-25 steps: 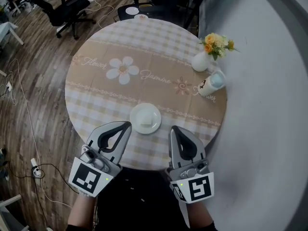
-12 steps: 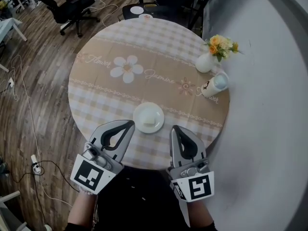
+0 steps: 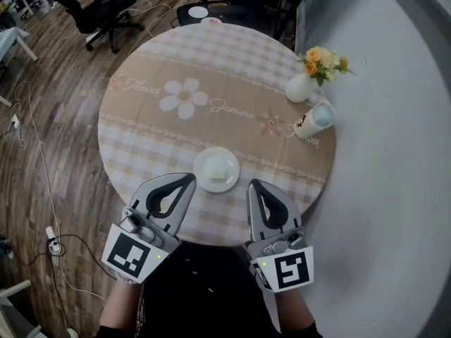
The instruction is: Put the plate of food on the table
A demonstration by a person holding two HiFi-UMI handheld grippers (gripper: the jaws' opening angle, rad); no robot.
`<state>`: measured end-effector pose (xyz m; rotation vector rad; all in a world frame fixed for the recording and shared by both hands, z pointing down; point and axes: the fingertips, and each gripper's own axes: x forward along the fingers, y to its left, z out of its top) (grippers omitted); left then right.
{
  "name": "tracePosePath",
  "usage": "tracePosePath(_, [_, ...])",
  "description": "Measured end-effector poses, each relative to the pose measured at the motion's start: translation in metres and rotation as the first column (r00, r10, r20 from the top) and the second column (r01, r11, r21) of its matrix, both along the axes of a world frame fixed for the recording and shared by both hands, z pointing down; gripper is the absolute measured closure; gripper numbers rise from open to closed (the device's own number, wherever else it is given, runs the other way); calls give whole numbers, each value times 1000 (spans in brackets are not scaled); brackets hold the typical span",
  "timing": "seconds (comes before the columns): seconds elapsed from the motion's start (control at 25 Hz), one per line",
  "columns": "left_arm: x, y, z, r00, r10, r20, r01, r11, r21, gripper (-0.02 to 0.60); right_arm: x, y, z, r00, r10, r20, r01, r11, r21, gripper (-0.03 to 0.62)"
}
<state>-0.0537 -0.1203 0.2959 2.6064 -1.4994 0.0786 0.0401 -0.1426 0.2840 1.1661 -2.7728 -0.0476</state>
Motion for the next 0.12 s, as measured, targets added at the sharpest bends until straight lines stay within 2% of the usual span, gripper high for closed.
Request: tracePosePath(0.12, [1, -1, 1, 1000, 2, 2, -2, 1000, -2, 581, -1, -1, 1, 1000, 0, -12, 0, 1000, -2, 595])
